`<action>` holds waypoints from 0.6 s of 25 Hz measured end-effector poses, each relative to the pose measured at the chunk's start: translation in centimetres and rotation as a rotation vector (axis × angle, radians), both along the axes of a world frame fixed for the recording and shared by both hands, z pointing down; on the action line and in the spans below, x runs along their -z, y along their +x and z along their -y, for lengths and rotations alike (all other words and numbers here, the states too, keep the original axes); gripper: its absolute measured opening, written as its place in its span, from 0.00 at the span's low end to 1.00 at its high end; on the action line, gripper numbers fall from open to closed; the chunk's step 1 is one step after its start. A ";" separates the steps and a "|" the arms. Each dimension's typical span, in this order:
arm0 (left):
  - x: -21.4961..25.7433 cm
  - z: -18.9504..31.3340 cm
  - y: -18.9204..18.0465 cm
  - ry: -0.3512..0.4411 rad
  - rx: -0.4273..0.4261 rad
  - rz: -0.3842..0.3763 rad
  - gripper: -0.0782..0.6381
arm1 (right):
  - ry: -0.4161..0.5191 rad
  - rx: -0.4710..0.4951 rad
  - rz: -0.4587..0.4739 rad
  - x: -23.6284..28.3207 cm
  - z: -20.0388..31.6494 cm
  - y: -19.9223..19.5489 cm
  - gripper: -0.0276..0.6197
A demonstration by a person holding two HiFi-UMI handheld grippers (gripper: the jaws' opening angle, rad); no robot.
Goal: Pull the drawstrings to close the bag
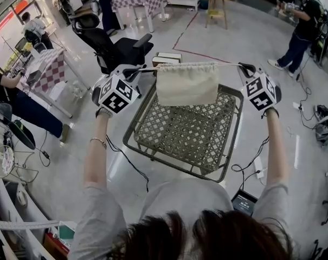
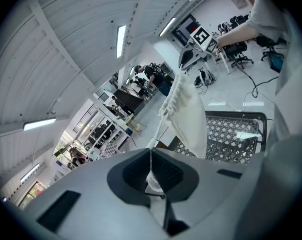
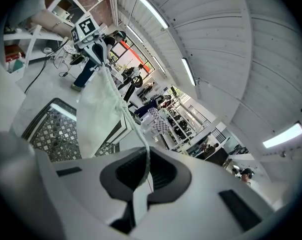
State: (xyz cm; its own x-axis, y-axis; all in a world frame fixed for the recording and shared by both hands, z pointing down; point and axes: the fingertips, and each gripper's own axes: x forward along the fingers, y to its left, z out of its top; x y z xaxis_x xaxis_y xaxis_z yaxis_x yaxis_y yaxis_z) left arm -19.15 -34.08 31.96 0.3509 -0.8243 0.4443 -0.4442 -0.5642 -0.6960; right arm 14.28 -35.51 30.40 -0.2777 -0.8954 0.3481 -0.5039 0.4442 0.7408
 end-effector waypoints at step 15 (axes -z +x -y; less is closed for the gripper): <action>1.9 0.0 0.0 0.066 0.050 -0.163 0.14 | 0.067 -0.081 0.284 2.1 0.3 1.1 0.08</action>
